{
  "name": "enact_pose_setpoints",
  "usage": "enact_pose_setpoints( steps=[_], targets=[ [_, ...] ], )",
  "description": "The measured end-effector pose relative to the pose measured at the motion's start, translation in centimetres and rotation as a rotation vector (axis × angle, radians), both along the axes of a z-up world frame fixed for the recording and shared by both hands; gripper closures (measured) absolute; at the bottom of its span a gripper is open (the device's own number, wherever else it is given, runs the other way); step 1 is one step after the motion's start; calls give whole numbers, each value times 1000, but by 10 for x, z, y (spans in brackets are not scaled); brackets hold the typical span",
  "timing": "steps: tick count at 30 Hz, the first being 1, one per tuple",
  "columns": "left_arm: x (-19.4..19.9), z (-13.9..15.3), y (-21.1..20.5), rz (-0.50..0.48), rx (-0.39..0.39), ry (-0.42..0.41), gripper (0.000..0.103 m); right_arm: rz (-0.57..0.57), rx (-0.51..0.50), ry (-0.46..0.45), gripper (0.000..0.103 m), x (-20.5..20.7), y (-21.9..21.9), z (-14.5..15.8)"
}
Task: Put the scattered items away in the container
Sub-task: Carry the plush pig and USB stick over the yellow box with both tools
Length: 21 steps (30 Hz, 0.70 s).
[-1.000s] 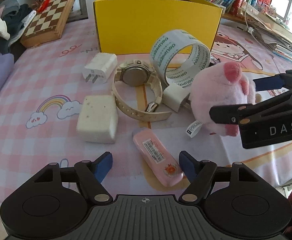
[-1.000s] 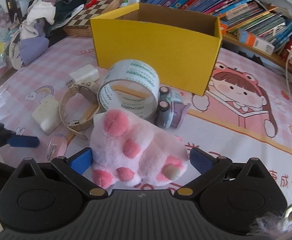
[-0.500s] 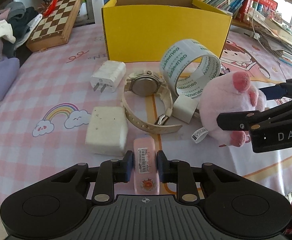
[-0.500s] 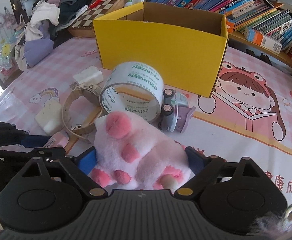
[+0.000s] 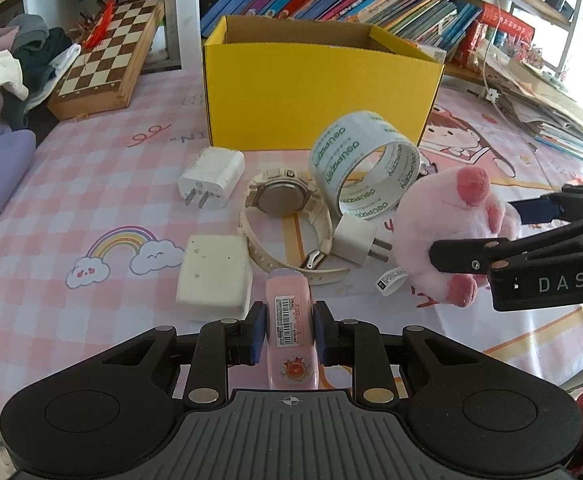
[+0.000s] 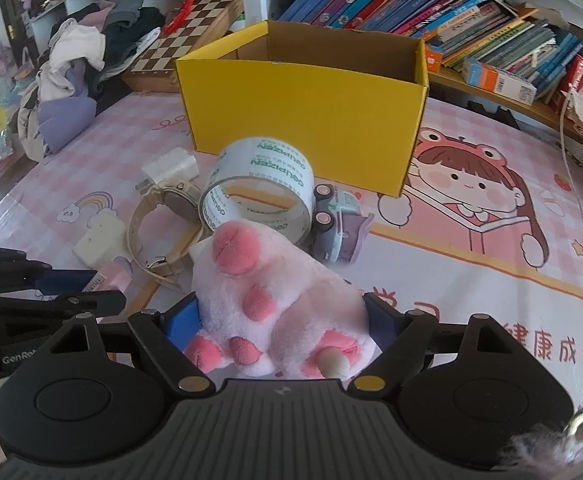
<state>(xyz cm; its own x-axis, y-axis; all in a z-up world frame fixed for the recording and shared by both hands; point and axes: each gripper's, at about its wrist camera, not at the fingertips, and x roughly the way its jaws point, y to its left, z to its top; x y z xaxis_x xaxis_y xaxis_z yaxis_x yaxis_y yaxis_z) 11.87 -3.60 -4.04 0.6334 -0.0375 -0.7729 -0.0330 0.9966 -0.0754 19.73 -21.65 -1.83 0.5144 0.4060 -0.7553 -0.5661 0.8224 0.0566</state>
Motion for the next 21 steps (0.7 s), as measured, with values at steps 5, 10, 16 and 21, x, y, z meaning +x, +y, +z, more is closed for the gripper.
enact_pose_setpoints(
  steps=[5,10,16,21],
  targets=[
    [-7,8,6,-27,-20,-41,79,-49,9,-7,19,-10,-3,5],
    [-16,15,12,-61,-16,-70,79,-85,7,-30,19,-25,-1,13],
    [-30,22,22,-102,-11,-101,79,-108,-7,-52,19,-46,9,19],
    [-44,26,31,-126,-8,-123,79,-119,-11,-68,19,-66,20,21]
  ],
)
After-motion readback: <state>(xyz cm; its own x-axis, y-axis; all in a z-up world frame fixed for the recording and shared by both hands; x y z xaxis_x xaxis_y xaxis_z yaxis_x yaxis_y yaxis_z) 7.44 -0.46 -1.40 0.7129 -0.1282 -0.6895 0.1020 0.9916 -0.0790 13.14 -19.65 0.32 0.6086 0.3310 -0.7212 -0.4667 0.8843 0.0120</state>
